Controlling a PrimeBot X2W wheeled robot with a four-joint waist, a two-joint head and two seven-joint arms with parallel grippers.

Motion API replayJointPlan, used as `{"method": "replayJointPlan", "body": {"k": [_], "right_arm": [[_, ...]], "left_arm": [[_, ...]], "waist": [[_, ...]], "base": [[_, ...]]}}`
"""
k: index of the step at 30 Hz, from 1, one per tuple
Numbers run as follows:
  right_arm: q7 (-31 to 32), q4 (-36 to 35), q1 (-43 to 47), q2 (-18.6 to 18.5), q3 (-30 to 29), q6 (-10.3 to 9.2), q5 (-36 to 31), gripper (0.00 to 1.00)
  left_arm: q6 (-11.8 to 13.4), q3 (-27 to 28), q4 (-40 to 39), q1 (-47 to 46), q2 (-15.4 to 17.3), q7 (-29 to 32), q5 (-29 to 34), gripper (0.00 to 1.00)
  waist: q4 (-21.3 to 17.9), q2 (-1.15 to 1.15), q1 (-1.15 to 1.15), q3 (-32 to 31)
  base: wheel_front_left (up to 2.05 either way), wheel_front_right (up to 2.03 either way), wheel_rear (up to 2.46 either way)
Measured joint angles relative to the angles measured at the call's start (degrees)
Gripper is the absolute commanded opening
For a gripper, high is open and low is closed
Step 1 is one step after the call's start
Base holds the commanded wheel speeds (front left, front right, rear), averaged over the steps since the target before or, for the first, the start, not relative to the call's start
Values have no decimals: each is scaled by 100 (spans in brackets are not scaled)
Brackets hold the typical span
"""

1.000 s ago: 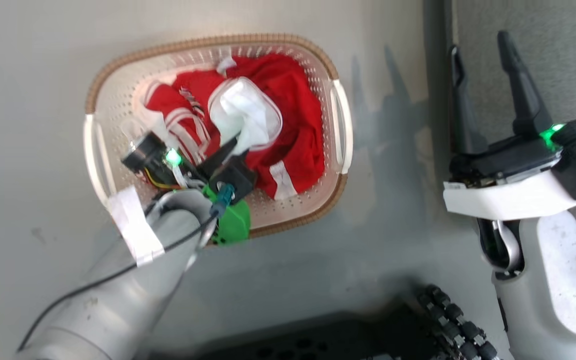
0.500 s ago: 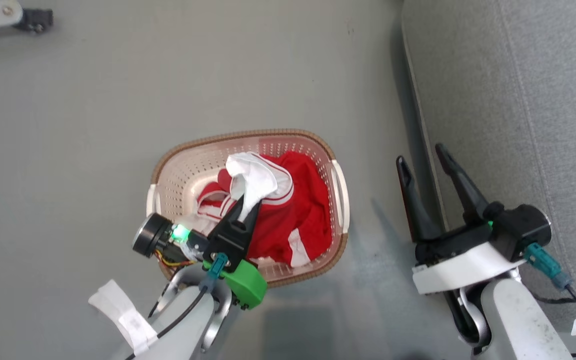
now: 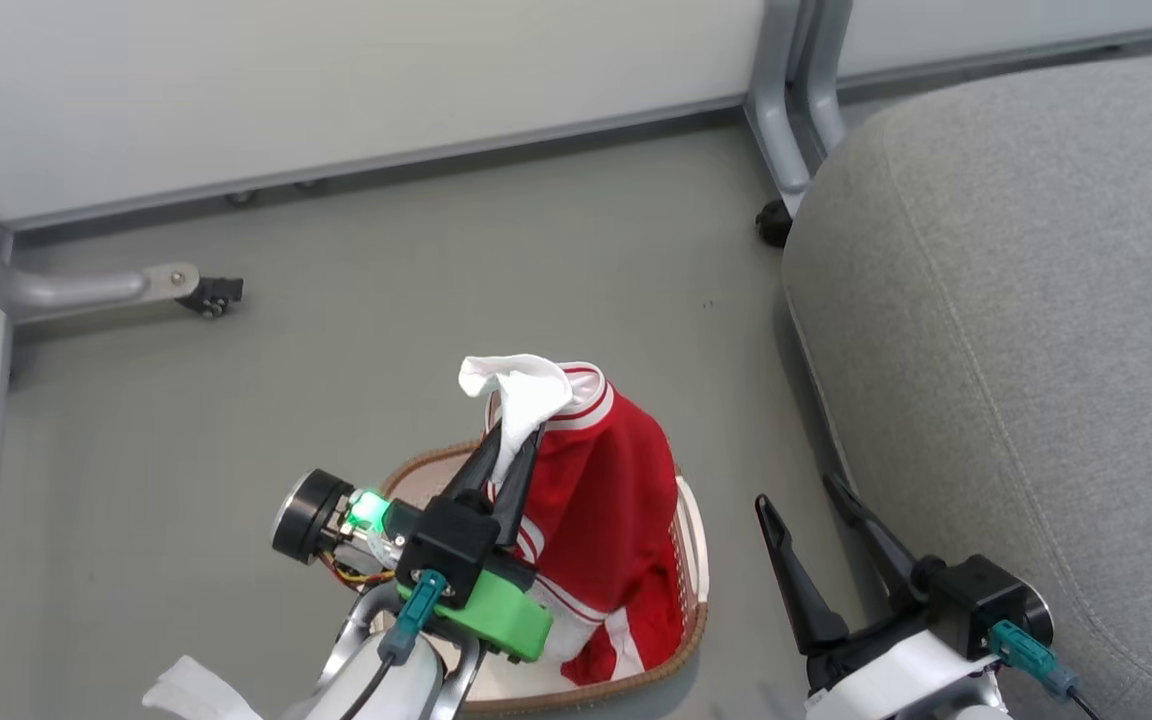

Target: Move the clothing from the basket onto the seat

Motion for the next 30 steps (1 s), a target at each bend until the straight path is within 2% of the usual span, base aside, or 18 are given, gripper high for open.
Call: {"method": "replayJointPlan", "body": {"k": [7,13,19,30], "right_arm": [[0,67,227,-32,83,0,-16,100],[0,51,275,-80,112,0,-74,100],[0,31,222,-151,309,0,-144,100],[0,-142,-209,-333,1100,1,-63,100]], "left_arm": [[-119,107,-558,230,-4,0,137,0],[-237,124,-951,233,-36,-1,297,0],[-365,41,-1203,225,-88,-1,392,0],[-638,-271,-1460,170,-235,-1,449,0]], "waist": [[-33,0,0,-684],[-77,0,0,-1005],[-29,0,0,-1028],[166,0,0,-893]], "base": [[0,0,0],[0,0,0],[0,0,0],[0,0,0]]}}
